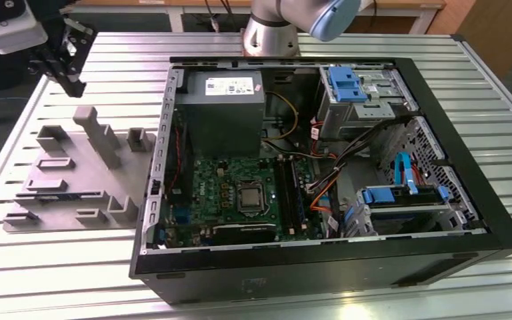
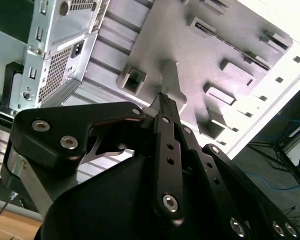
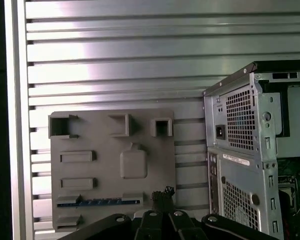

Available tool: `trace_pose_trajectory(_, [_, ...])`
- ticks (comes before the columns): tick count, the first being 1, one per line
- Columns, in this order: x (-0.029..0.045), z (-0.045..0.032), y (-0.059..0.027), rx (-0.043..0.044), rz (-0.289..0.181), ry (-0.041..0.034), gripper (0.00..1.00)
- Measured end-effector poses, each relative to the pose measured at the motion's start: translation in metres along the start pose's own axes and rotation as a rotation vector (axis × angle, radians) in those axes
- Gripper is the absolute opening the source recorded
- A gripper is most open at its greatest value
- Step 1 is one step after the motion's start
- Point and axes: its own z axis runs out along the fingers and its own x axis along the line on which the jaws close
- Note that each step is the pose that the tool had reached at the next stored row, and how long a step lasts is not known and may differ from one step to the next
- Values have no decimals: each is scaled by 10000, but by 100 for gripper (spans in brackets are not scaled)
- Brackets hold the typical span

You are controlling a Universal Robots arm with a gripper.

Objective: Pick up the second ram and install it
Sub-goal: 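Reach for the second ram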

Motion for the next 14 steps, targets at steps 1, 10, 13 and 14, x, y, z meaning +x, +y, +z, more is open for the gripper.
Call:
trace_pose_trajectory(1, [17, 5, -11, -1, 0, -1, 11])
trace_pose_trajectory(10, [196, 70, -87, 1, 9, 0, 11])
trace_pose_trajectory(13, [262, 100, -104, 1, 15, 0, 11])
trace_pose_trajectory(14, [283, 110, -110, 1, 17, -1, 11])
